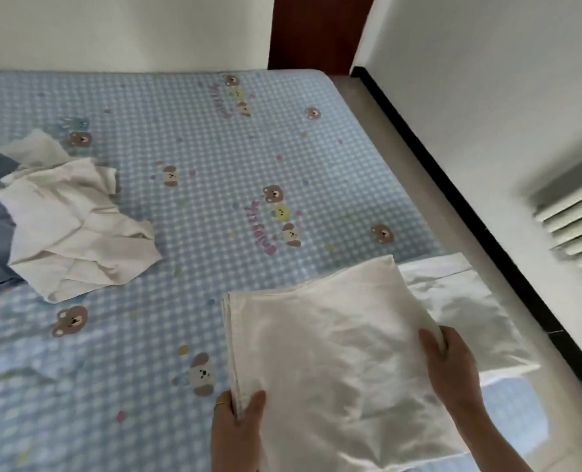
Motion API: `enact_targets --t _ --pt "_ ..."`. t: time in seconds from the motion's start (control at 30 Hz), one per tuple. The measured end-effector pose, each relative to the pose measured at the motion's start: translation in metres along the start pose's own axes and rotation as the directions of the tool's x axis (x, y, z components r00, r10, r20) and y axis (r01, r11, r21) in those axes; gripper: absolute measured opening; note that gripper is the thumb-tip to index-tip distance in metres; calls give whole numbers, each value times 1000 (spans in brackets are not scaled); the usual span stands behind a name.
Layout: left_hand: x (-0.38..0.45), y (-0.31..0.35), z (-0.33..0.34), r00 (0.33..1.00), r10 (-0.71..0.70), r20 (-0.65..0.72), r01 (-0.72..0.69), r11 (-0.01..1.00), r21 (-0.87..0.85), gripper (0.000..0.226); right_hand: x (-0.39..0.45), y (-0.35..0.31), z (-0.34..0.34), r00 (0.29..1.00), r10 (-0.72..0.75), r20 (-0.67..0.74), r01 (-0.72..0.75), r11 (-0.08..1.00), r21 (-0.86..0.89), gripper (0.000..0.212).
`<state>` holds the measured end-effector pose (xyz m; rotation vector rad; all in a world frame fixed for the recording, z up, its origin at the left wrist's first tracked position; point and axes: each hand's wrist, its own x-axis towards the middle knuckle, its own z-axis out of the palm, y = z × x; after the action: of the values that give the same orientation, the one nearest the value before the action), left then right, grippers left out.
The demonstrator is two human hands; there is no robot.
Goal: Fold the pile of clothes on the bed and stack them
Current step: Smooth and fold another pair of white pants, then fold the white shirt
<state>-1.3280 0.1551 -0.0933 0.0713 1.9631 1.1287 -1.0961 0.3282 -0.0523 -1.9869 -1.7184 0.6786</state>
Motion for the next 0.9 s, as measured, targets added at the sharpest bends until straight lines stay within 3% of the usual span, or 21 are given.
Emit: enact_targets --t 0.17,0.33,0.4,0.47,0.5,0.53,0.57,0.6,0.63,0.67,0.77,0.9 --pt "-26 17 134 994 27 106 -23 999 -34 21 93 65 -84 996 14 -93 -17 999 -32 13" --pt "-18 19 226 987 -2 160 8 999 -39 17 186 120 -109 995 67 -79 -70 997 -40 16" --pt "-5 13 244 979 -44 201 35 998 49 28 208 135 -94 990 139 -2 -139 986 -93 17" --pt "4 10 250 973 -86 214 44 980 195 55 216 146 -76 982 182 55 -162 953 -257 37" --pt "8 8 250 986 6 165 -55 955 293 72 217 150 -68 989 143 35 -122 928 -352 51" --pt "12 6 247 965 227 130 -261 870 418 82 213 151 -62 999 27 20 -16 899 -437 61" --pt "14 4 245 856 490 166 -494 679 543 87 208 149 -57 992 -115 60 130 857 -499 66" --pt "13 4 244 702 651 288 -657 437 614 90 200 147 -52 965 -230 124 261 806 -531 66" --pt "11 5 248 589 680 437 -743 243 624 96 196 147 -48 943 -260 209 333 767 -548 65" --pt "10 3 253 544 647 535 -779 152 609 97 194 152 -43 932 -240 270 355 750 -558 63" --pt "20 -14 272 564 514 646 -786 97 610 86 196 179 -28 939 -127 319 289 794 -534 58" --pt "43 -43 295 555 359 751 -810 25 586 88 204 195 -9 943 -132 304 263 856 -446 61"
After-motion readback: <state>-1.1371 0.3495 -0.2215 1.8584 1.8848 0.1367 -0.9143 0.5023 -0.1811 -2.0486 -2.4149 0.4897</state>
